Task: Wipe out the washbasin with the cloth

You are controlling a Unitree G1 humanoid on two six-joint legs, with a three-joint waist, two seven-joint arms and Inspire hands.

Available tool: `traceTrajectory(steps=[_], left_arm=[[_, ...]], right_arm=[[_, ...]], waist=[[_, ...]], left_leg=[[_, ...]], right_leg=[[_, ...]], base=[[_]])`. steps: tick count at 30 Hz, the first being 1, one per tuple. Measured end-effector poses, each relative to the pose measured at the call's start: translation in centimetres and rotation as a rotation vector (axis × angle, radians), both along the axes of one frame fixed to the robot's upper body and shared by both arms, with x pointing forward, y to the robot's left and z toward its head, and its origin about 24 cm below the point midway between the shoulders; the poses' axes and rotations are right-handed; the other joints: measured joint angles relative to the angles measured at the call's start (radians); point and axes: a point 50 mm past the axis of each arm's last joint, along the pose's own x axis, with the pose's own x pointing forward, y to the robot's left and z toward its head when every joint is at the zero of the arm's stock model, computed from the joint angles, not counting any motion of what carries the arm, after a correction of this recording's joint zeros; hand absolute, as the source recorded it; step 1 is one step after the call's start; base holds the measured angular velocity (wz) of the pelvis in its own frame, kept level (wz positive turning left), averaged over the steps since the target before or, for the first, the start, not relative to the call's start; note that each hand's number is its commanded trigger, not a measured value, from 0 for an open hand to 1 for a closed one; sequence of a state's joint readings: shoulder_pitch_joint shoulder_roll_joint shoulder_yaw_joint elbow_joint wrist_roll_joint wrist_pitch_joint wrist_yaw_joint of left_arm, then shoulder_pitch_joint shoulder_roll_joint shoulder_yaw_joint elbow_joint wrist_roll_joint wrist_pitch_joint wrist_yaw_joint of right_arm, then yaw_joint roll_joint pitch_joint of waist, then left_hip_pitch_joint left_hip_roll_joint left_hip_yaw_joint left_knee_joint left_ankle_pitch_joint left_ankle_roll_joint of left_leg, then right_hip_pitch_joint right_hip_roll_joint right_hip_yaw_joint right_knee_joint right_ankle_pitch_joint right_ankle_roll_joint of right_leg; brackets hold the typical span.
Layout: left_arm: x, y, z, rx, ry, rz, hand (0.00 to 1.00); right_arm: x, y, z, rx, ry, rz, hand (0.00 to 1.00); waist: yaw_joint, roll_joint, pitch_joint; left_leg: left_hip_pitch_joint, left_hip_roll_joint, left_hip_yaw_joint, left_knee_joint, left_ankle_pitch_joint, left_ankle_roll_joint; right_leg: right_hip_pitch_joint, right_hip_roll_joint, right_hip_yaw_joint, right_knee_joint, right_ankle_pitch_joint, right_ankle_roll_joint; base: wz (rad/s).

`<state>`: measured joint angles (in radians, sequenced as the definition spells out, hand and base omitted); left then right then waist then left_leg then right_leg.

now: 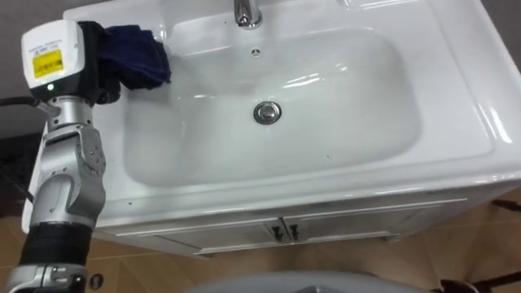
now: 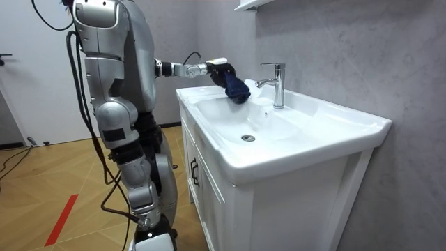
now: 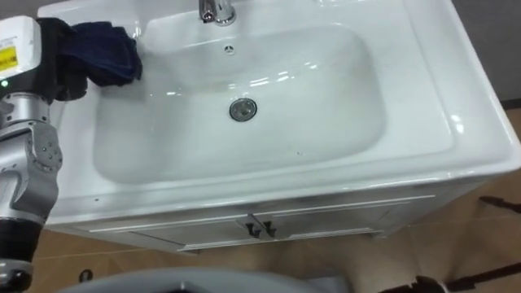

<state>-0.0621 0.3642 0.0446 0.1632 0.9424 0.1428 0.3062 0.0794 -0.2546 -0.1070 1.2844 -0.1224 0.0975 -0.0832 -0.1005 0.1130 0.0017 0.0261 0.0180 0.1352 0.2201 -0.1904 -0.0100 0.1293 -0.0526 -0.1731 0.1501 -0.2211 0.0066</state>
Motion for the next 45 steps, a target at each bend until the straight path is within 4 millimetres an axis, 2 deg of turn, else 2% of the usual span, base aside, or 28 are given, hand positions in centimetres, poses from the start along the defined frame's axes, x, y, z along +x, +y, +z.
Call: traceTrajectory(steps=[6, 11, 13, 19, 25, 29, 30, 31, 34, 35, 45], left_arm=[[-0.1, 0.0, 0.1, 0.004, -0.007, -0.005, 1.0], [-0.6, 0.3, -0.4, 0.006, 0.004, 0.014, 1.0], [-1.0, 0.9, -0.5, 0.008, 0.01, 0.04, 1.0], [-2.9, 3.2, -1.4, 0.002, 0.053, 0.168, 1.0], [-3.2, 3.9, -1.3, 0.0, 0.055, 0.216, 1.0], [-4.1, 4.1, -2.1, 0.002, 0.09, 0.238, 1.0], [-4.3, 4.2, -2.2, 0.002, 0.096, 0.241, 0.89], [-4.4, 4.2, -2.3, 0.002, 0.099, 0.241, 0.0], [-4.4, 4.2, -2.3, 0.002, 0.102, 0.243, 0.0], [-4.4, 4.2, -2.4, 0.002, 0.102, 0.243, 0.0], [-4.7, 3.4, -3.7, -0.104, 0.116, 0.259, 0.0]], right_arm=[[-0.7, 0.5, -0.3, 0.013, 0.023, 0.002, 0.0], [-1.7, 0.5, -0.3, 0.015, 0.048, -0.02, 0.0], [-1.9, 0.5, -0.3, 0.018, 0.053, -0.022, 0.0], [-1.9, 0.6, -0.3, 0.046, 0.065, -0.025, 0.0], [-1.7, 0.7, -0.3, 0.056, 0.053, -0.029, 0.0], [-1.2, 0.7, -0.3, 0.051, 0.032, -0.019, 0.0], [-1.2, 0.7, -0.3, 0.049, 0.03, -0.019, 0.0], [-1.3, 0.6, -0.3, 0.046, 0.032, -0.02, 0.0], [-1.4, 0.6, -0.2, 0.042, 0.033, -0.021, 0.0], [-1.4, 0.6, -0.2, 0.041, 0.031, -0.02, 0.0], [-2.0, 1.0, -0.4, 0.027, 0.059, 0.003, 0.0]], waist=[[0.005, 0.001, -0.0004], [0.029, 0.001, -0.0005], [0.049, 0.002, -0.0017], [0.071, 0.001, -0.0041], [0.082, -0.005, -0.0068], [0.079, -0.002, -0.0092], [0.079, -0.002, -0.0092], [0.08, -0.008, -0.0068], [0.08, -0.009, -0.0081], [0.079, -0.018, -0.0025], [0.074, -0.018, -0.0015]], left_leg=[[0.005, -0.001, -0.001, 0.0, 0.0, 0.0], [0.015, -0.001, -0.004, -0.004, 0.0, 0.0], [0.018, -0.001, -0.002, -0.003, 0.0, 0.0], [0.018, -0.001, -0.002, -0.002, 0.0, 0.0], [0.019, -0.006, -0.018, 0.002, 0.0, 0.0], [0.02, -0.01, -0.025, 0.002, 0.0, 0.0], [0.019, -0.01, -0.026, 0.003, 0.0, 0.0], [0.019, -0.01, -0.026, 0.003, 0.0, 0.0], [0.019, -0.01, -0.027, 0.003, 0.0, 0.0], [0.019, -0.01, -0.027, 0.003, 0.0, 0.0], [0.019, -0.011, -0.027, 0.003, 0.0, 0.0]], right_leg=[[0.007, 0.0, 0.002, -0.001, 0.0, 0.0], [0.014, 0.0, 0.002, 0.0, 0.0, 0.0], [0.014, 0.0, 0.005, 0.001, 0.0, 0.0], [0.014, -0.001, 0.0, 0.001, 0.0, 0.0], [0.028, -0.004, -0.022, -0.001, -0.002, 0.002], [0.031, -0.006, -0.025, 0.001, -0.003, 0.005], [0.031, -0.006, -0.026, 0.001, -0.003, 0.005], [0.031, -0.006, -0.026, 0.001, -0.003, 0.005], [0.032, -0.006, -0.026, 0.001, -0.003, 0.005], [0.032, -0.006, -0.025, 0.001, -0.003, 0.005], [0.032, -0.007, -0.021, 0.0, -0.005, 0.006]], base=[[0.0], [0.0], [-0.05], [-0.01], [0.1], [0.03], [0.0], [0.0], [0.0], [0.0], [0.0]])
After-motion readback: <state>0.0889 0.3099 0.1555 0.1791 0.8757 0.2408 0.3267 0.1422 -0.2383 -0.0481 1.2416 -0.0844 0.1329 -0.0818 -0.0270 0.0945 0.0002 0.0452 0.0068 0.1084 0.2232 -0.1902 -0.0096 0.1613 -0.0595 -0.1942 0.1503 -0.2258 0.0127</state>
